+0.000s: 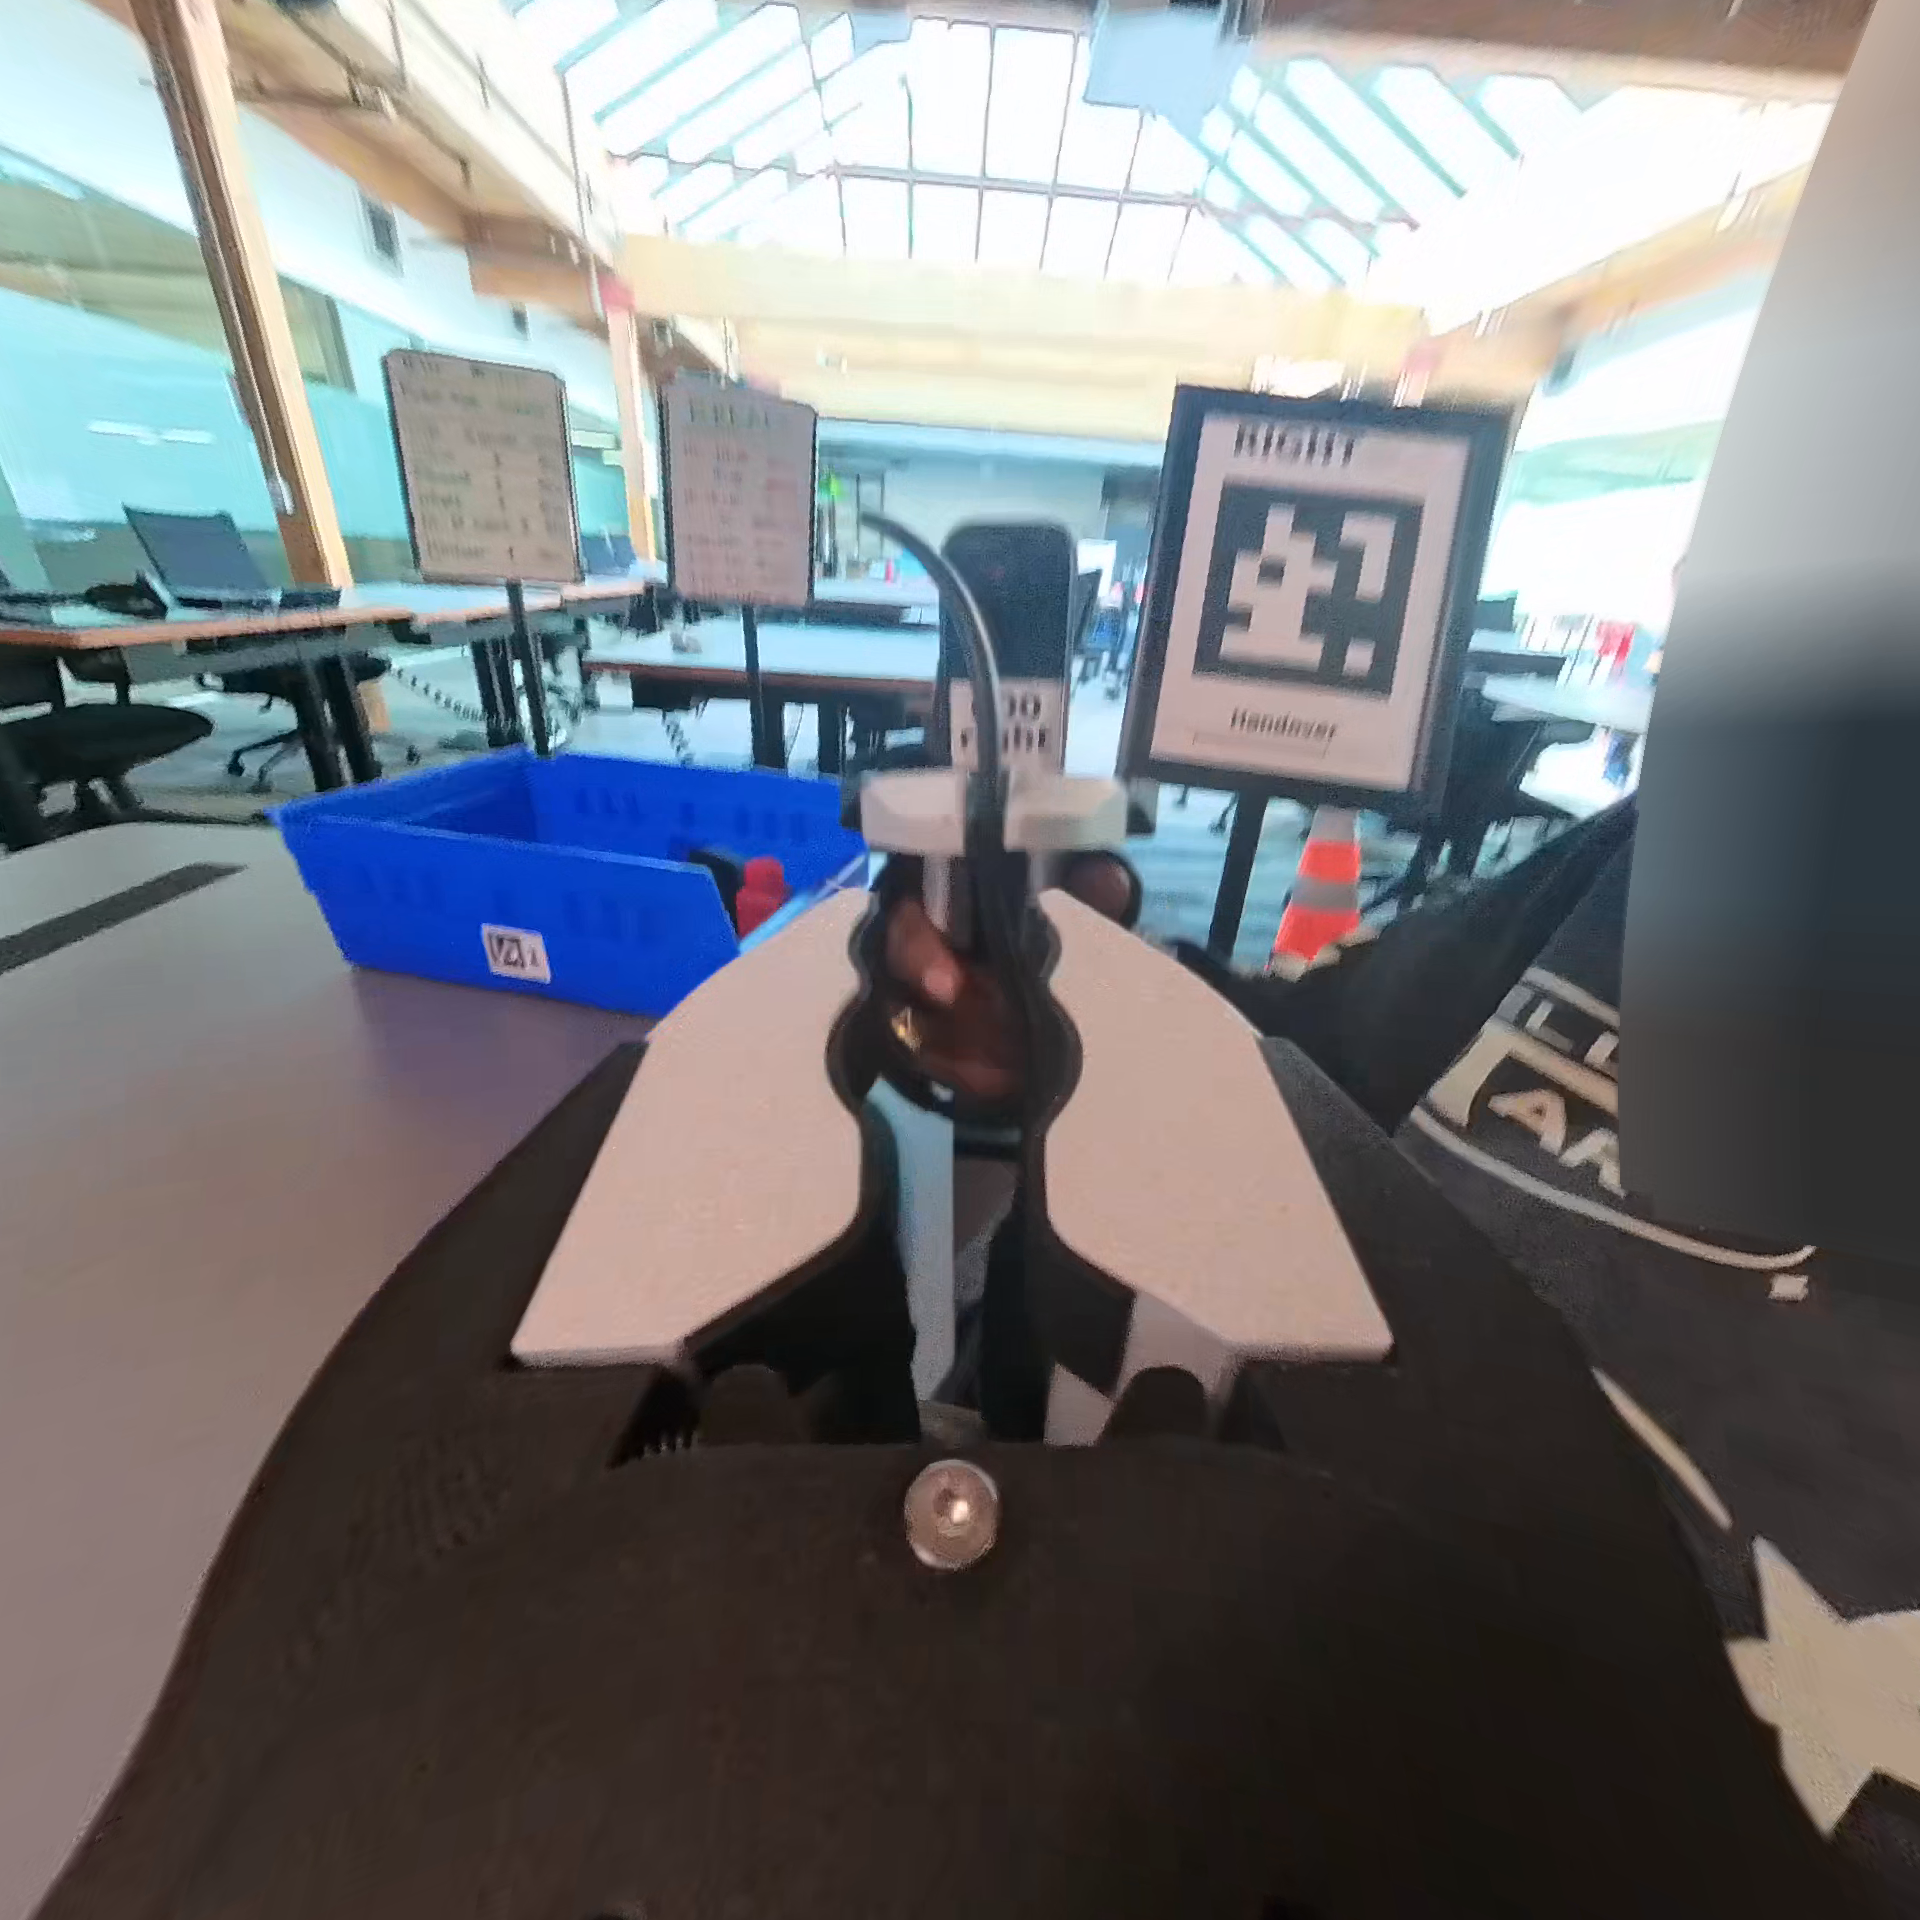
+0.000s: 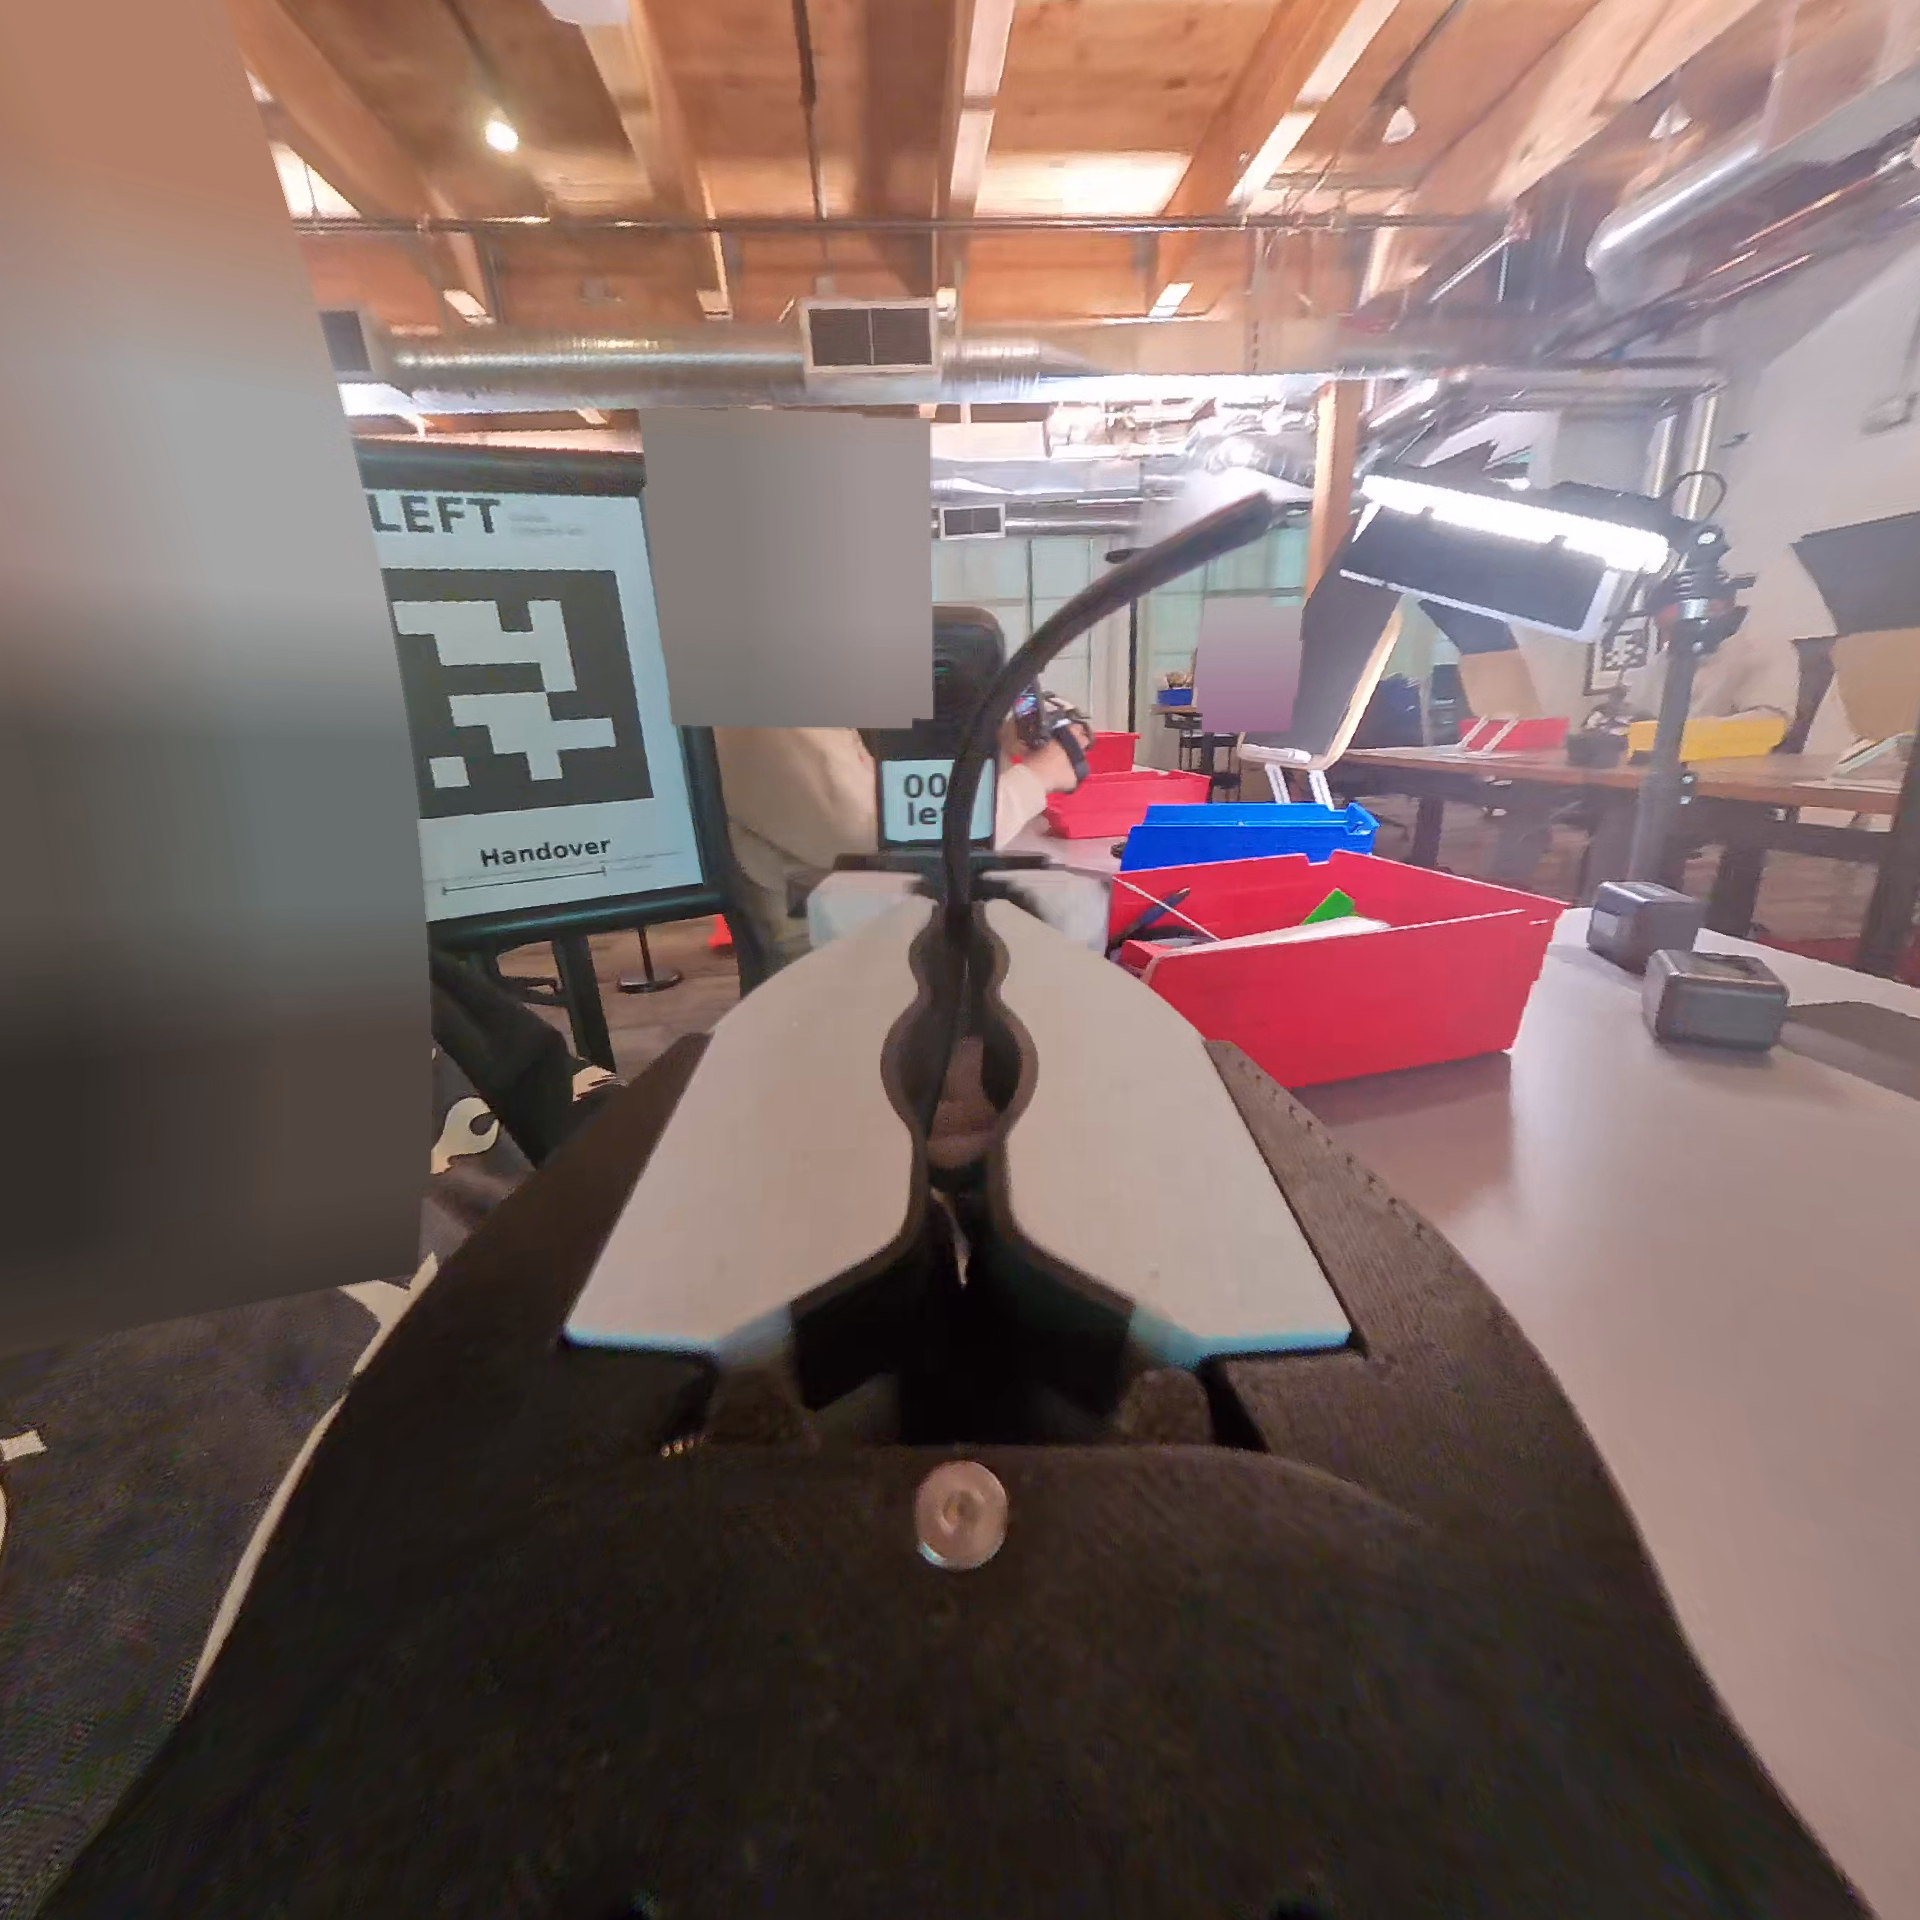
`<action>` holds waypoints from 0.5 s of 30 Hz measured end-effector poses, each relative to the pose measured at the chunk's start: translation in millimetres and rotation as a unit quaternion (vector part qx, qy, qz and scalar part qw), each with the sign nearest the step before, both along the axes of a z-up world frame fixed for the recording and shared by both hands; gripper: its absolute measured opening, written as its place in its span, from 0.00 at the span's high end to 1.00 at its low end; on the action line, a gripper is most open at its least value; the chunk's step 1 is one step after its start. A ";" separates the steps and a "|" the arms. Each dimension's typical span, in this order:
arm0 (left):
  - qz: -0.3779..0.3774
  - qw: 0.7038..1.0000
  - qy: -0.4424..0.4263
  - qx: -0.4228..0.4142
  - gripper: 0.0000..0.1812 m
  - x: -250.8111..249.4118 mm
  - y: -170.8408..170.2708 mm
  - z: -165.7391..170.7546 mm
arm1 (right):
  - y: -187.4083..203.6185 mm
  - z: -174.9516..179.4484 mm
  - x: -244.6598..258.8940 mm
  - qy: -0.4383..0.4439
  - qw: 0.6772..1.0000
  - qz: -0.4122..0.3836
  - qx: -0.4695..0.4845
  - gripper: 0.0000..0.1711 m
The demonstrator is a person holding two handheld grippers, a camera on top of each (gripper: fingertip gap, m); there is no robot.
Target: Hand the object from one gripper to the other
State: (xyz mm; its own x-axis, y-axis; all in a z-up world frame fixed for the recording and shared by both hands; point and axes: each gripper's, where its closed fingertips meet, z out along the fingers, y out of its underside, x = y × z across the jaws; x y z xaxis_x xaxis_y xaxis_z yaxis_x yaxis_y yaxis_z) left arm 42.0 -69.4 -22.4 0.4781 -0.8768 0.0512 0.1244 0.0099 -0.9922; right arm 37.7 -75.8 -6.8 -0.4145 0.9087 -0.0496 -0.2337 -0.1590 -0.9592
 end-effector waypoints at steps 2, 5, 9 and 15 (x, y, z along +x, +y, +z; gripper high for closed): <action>0.007 0.999 0.043 -0.002 0.87 7.8 1.9 -11.5 | 2.9 1.0 0.6 0.000 1.000 -0.007 0.001 0.98; 0.011 0.997 0.075 -0.010 0.91 16.5 3.6 -22.4 | 4.3 2.1 0.8 0.004 1.000 -0.016 0.003 0.98; -0.002 0.998 0.067 -0.021 0.98 18.6 2.1 -23.1 | 3.1 2.5 0.8 0.002 1.000 -0.016 0.003 0.98; -0.048 0.998 -0.043 -0.027 0.98 7.2 -8.5 5.8 | 5.2 -2.9 1.2 -0.022 1.000 0.011 -0.012 0.86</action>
